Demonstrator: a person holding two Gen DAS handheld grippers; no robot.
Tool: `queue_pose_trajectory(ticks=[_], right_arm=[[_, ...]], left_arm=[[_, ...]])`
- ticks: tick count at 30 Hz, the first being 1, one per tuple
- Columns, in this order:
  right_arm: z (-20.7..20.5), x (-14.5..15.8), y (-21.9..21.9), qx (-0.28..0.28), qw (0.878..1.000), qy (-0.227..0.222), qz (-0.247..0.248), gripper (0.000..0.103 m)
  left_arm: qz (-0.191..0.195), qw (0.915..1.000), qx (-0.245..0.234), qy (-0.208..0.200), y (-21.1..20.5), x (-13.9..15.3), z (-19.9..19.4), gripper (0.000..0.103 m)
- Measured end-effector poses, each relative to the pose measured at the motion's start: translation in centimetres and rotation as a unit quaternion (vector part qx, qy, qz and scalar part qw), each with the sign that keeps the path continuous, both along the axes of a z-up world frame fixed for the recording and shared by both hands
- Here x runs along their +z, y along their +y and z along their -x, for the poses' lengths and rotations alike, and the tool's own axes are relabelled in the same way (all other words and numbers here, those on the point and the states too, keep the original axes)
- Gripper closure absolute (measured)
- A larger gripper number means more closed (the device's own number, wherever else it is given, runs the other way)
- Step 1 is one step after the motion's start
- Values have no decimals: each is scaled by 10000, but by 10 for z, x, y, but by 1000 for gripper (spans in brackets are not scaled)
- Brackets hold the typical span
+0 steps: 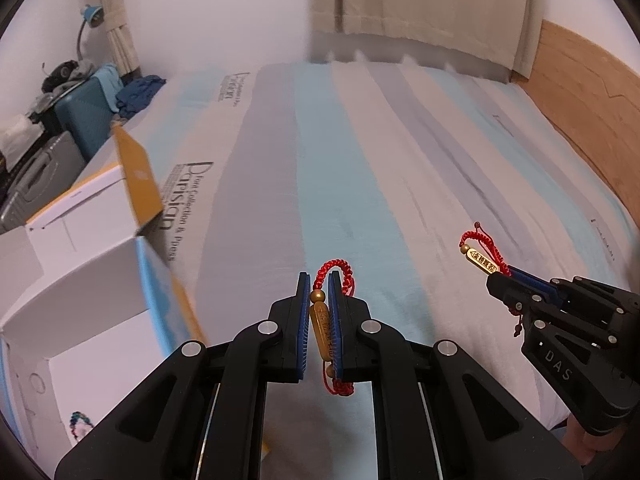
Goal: Organize jewelry
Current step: 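Carry both red string bracelets with both tools over the white box, then open both tools to drop the red string bracelets in the box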
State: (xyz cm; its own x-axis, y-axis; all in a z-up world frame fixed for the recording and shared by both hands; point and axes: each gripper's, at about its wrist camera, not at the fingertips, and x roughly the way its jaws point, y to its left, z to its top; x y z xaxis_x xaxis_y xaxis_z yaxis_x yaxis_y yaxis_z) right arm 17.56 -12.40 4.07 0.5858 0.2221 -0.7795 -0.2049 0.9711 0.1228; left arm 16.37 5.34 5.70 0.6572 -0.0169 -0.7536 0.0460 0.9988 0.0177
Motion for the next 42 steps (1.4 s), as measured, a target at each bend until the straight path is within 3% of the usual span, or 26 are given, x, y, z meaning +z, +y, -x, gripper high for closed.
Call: queue_pose_trajectory(ticks=[13,25,34,42], right_arm=[[19,31,75,491,9987,-156,-18,92],[49,48,175,1292,9913,-237,1,92],[69,21,264,2029,9788,186,189,92],[73,-15,298,2159,9739,493,497,92]], left_arm=[[-171,9987,423,-221,63,35,40,95],[-264,9924,1198,-67,163,41,89,95],[-154,9844,1729,292,235,19,123,95],[20,9781,1973,670,273,-17,142,95]])
